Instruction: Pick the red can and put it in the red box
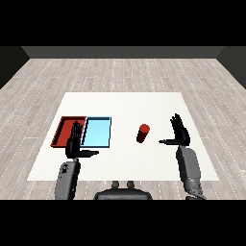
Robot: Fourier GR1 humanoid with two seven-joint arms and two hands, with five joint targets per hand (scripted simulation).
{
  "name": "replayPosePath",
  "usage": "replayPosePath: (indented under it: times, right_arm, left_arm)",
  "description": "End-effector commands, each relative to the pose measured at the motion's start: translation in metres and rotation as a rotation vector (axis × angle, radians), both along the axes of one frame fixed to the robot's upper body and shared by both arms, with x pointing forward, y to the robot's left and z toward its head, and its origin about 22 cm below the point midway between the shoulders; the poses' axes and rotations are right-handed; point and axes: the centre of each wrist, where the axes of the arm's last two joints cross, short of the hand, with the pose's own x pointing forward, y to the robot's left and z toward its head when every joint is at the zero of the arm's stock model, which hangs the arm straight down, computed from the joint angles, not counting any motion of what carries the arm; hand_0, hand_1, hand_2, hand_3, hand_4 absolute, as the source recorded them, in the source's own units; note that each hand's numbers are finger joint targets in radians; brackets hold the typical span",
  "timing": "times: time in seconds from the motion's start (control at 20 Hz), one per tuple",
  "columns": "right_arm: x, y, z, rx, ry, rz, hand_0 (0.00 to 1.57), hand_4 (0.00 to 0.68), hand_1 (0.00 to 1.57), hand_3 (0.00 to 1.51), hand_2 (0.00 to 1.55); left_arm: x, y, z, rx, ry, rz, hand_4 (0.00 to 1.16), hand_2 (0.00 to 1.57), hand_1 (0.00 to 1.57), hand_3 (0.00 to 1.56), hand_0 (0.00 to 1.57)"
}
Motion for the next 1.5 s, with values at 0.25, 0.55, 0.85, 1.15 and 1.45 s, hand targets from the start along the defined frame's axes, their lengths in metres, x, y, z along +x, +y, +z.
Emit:
replayPosePath:
  times: [0.25, 0.55, 0.85, 1.15, 1.45]
  right_arm:
    - [0.003, 0.003, -0.023, 0.036, 0.079, 0.023, 0.00, 0.000, 0.00, 0.00, 0.00]
    - [0.028, 0.059, -0.018, 0.047, 0.094, 0.072, 0.00, 0.000, 0.00, 0.00, 0.00]
    - [0.022, 0.063, -0.041, 0.094, 0.128, 0.102, 0.00, 0.000, 0.00, 0.00, 0.00]
    - [0.021, 0.090, -0.068, 0.142, 0.154, 0.114, 0.00, 0.000, 0.00, 0.00, 0.00]
    - [0.039, 0.080, -0.067, 0.114, 0.169, 0.113, 0.00, 0.000, 0.00, 0.00, 0.00]
  left_arm:
    - [0.010, -0.001, -0.010, -0.045, -0.007, 0.014, 0.00, 0.00, 0.00, 0.00, 0.00]
    - [0.004, 0.013, 0.014, -0.025, 0.012, -0.019, 0.00, 0.00, 0.00, 0.00, 0.00]
    - [0.005, -0.001, 0.013, -0.033, -0.010, -0.006, 0.00, 0.00, 0.00, 0.00, 0.00]
    - [0.000, 0.009, 0.004, -0.039, 0.005, 0.002, 0.00, 0.00, 0.00, 0.00, 0.00]
    - [0.007, 0.004, 0.001, -0.018, -0.006, 0.001, 0.00, 0.00, 0.00, 0.00, 0.00]
